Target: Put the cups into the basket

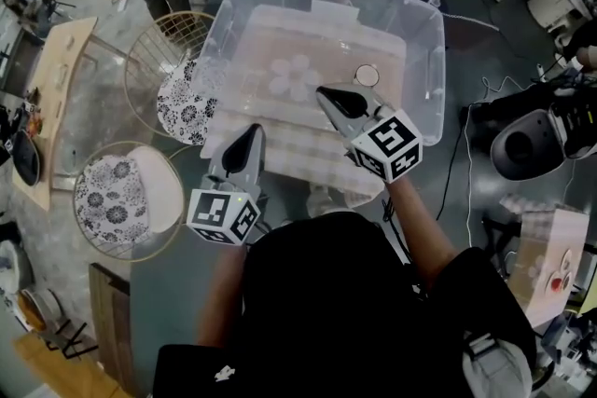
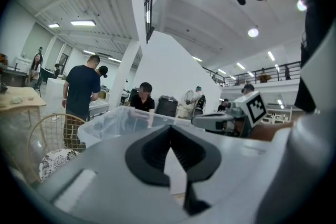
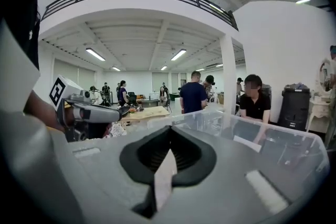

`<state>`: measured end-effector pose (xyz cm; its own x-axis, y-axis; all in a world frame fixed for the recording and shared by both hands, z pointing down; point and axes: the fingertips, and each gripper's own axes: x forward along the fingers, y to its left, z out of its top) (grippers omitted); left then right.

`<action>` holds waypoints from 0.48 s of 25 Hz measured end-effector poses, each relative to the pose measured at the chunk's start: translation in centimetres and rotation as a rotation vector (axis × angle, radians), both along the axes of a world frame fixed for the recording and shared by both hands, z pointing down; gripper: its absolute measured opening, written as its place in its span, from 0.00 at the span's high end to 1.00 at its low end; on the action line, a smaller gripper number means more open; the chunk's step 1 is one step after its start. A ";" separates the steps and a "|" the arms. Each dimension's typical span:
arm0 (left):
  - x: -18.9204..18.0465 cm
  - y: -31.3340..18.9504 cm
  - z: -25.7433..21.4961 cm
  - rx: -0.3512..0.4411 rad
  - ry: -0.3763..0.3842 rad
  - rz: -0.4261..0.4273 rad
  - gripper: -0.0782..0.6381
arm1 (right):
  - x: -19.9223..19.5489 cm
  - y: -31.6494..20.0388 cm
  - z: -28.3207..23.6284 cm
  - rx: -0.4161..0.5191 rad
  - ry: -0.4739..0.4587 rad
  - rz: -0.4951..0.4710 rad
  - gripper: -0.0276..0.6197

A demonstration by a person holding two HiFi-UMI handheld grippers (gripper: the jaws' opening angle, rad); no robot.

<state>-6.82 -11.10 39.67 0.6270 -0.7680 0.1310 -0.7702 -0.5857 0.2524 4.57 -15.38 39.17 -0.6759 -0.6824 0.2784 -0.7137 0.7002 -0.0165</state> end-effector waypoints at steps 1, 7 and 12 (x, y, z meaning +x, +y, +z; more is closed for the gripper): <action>0.0 0.3 -0.1 0.003 -0.001 0.002 0.88 | -0.3 0.5 -0.3 0.012 -0.006 -0.001 0.95; -0.9 3.0 -0.5 0.011 0.001 0.001 0.88 | -2.5 3.7 -1.3 0.046 -0.024 -0.020 0.95; -2.3 5.7 -0.9 0.026 -0.005 -0.007 0.88 | -4.6 6.7 -1.9 0.064 -0.036 -0.047 0.95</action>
